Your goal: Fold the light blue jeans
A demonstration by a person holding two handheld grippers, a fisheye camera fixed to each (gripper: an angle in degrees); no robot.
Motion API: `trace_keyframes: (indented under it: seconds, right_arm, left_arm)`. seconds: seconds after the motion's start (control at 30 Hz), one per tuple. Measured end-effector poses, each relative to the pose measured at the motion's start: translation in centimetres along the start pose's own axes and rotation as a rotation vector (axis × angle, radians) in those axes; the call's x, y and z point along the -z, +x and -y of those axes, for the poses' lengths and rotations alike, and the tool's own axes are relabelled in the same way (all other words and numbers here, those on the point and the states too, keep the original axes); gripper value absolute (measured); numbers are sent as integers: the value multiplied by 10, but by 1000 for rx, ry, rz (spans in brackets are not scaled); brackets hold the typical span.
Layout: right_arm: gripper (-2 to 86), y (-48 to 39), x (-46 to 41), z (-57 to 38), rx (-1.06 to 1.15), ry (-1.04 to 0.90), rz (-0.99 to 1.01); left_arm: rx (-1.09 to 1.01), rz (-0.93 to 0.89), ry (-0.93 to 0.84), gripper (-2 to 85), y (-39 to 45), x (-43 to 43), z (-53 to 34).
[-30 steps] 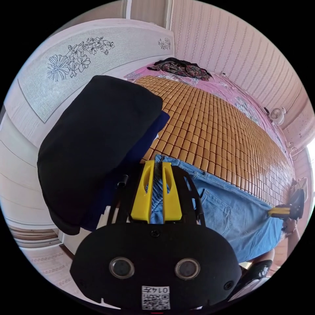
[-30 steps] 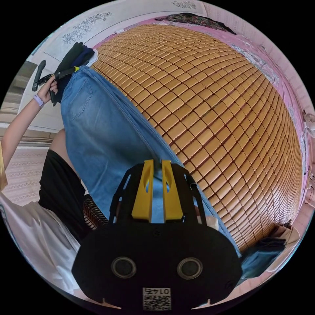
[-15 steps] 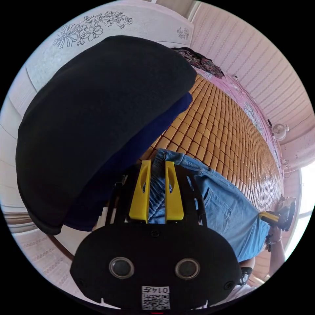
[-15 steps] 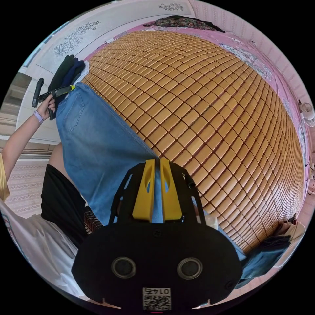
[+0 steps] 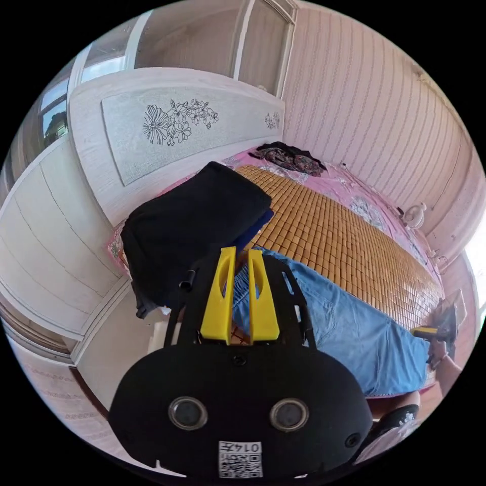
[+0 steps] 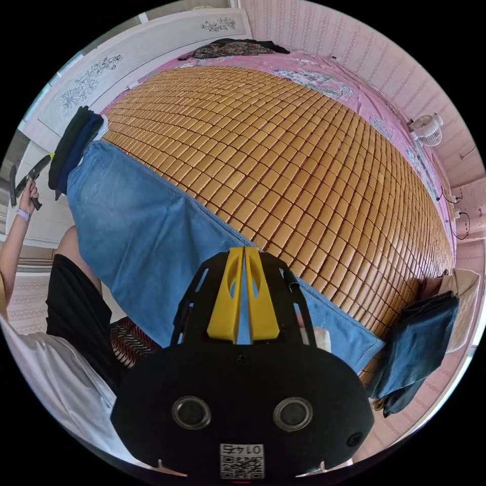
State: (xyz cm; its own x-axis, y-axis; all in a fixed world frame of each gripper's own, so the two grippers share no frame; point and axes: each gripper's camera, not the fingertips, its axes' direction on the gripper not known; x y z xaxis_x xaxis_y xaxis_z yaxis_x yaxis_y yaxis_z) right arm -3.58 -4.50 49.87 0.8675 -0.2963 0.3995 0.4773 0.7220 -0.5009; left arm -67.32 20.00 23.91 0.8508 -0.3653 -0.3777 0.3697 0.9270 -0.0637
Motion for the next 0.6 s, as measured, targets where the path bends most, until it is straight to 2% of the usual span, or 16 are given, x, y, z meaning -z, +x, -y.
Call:
trace_keyframes:
  seconds: [0.13, 0.23, 0.3, 0.4, 0.5, 0.6]
  right_arm:
    - [-1, -11, -14, 16, 27, -28, 3]
    - [-6, -14, -35, 28, 41, -125, -62]
    - [-8, -13, -37, 31, 45, -116, -46]
    - [-10, -4, -36, 38, -25, -115, 13]
    - [-10, 2, -43, 40, -77, -126, 74]
    - [-10, -2, -47, 45, -48, -144, 74]
  left_arm:
    - [-126, -214, -149, -5, 64, -9, -53]
    - [-258, -383, -273, -9, 129, -20, -94]
    - [-387, -468, -338, -9, 180, -28, -125]
    - [-539, -509, -398, -10, 237, -39, -157]
    - [-707, -435, -454, -10, 285, -64, -190]
    - [-773, -425, -512, -10, 312, -89, -213]
